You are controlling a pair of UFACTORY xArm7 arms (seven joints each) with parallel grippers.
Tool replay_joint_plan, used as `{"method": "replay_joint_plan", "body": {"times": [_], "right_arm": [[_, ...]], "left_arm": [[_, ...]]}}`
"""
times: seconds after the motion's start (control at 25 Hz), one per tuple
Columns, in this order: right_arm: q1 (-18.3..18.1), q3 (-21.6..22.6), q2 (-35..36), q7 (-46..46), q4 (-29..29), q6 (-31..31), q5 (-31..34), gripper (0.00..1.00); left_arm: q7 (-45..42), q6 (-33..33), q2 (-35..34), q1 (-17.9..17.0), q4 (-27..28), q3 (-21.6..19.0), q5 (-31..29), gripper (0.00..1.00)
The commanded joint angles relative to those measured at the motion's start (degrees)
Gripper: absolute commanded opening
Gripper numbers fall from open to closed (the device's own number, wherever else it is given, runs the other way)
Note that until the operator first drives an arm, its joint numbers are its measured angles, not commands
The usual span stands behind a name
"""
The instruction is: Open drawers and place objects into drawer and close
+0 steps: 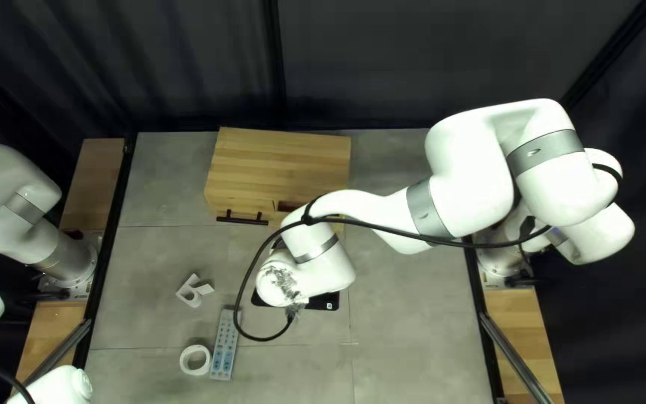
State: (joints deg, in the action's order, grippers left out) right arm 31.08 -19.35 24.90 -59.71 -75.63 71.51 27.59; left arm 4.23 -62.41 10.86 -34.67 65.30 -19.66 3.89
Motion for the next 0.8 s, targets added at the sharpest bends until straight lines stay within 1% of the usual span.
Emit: {"method": "replay_joint_plan", "body": {"times": [0.04, 0.8], "right_arm": [[0.1, 0.1, 0.0, 0.0, -0.2, 0.2, 0.0, 0.11], [0.4, 0.8, 1.8, -0.4, -2.5, 0.8, -0.9, 0.12]], "left_arm": [[0.0, 0.0, 0.0, 0.0, 0.0, 0.0, 0.0, 1.00], [0.0, 0.0, 0.0, 0.0, 0.0, 0.0, 0.0, 1.00]]}}
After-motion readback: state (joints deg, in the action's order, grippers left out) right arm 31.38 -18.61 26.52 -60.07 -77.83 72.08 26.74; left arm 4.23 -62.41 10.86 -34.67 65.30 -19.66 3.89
